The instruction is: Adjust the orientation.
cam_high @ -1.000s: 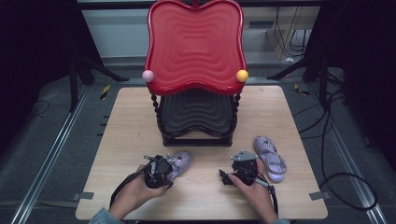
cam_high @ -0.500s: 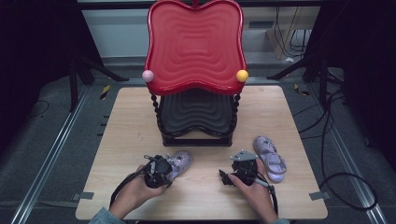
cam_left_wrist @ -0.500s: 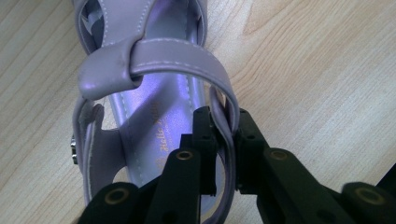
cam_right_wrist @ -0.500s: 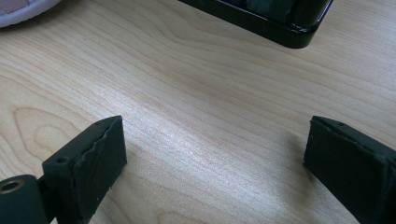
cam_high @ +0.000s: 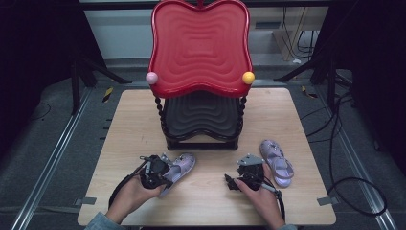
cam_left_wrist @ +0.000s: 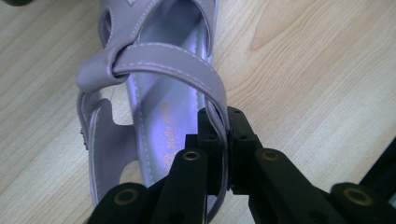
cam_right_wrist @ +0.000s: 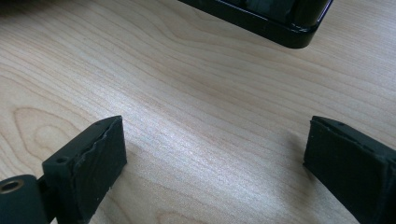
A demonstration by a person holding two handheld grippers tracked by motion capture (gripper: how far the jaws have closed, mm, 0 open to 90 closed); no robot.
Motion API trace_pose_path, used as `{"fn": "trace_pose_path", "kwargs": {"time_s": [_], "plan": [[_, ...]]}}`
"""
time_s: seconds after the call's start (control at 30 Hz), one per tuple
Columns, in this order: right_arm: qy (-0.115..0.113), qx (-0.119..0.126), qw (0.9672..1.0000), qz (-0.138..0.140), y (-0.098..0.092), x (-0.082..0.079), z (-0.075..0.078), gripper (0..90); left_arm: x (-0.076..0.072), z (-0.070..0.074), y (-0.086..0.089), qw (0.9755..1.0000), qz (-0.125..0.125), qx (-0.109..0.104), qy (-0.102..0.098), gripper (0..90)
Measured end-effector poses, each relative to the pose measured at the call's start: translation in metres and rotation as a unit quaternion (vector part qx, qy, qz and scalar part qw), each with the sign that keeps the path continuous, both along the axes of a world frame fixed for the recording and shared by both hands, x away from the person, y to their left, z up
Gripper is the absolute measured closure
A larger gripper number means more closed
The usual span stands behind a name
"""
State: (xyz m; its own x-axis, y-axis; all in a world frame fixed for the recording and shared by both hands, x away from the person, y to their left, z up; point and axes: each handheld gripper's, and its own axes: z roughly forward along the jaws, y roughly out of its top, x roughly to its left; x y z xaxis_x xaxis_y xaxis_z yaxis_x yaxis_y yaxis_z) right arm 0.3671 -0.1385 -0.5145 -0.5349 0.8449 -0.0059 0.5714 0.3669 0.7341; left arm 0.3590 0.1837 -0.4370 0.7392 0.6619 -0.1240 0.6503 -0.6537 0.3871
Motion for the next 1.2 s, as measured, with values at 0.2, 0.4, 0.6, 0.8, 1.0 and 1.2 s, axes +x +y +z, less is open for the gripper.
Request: {"fn": "trace_pose_path", "kwargs": {"time_s": [0.2, 0.4, 0.6, 0.8, 1.0, 1.2], "plan": [[0.0, 0.0, 1.0, 0.0, 0.0, 0.0, 0.0, 5.9, 0.002, 0.008, 0.008, 0.9991, 0.002, -0.043, -0.002, 86.4], [0.0, 0.0, 1.0, 0.0, 0.0, 0.0, 0.0, 5.9, 0.0, 0.016, 0.007, 0.996, -0.007, -0.089, -0.01, 86.4], [-0.001, 0.0, 1.0, 0.0, 0.0, 0.0, 0.0, 5.9, 0.0, 0.022, 0.005, 0.9921, -0.003, -0.123, -0.024, 86.4], [0.0, 0.0, 1.0, 0.0, 0.0, 0.0, 0.0, 5.9, -0.001, 0.03, 0.003, 0.9879, 0.0, -0.152, -0.031, 86.4], [-0.001, 0.0, 1.0, 0.0, 0.0, 0.0, 0.0, 5.9, 0.001, 0.038, -0.001, 0.9826, 0.008, -0.181, -0.042, 86.4], [0.0, 0.0, 1.0, 0.0, 0.0, 0.0, 0.0, 5.9, 0.002, 0.045, -0.004, 0.978, 0.016, -0.202, -0.052, 86.4]]}}
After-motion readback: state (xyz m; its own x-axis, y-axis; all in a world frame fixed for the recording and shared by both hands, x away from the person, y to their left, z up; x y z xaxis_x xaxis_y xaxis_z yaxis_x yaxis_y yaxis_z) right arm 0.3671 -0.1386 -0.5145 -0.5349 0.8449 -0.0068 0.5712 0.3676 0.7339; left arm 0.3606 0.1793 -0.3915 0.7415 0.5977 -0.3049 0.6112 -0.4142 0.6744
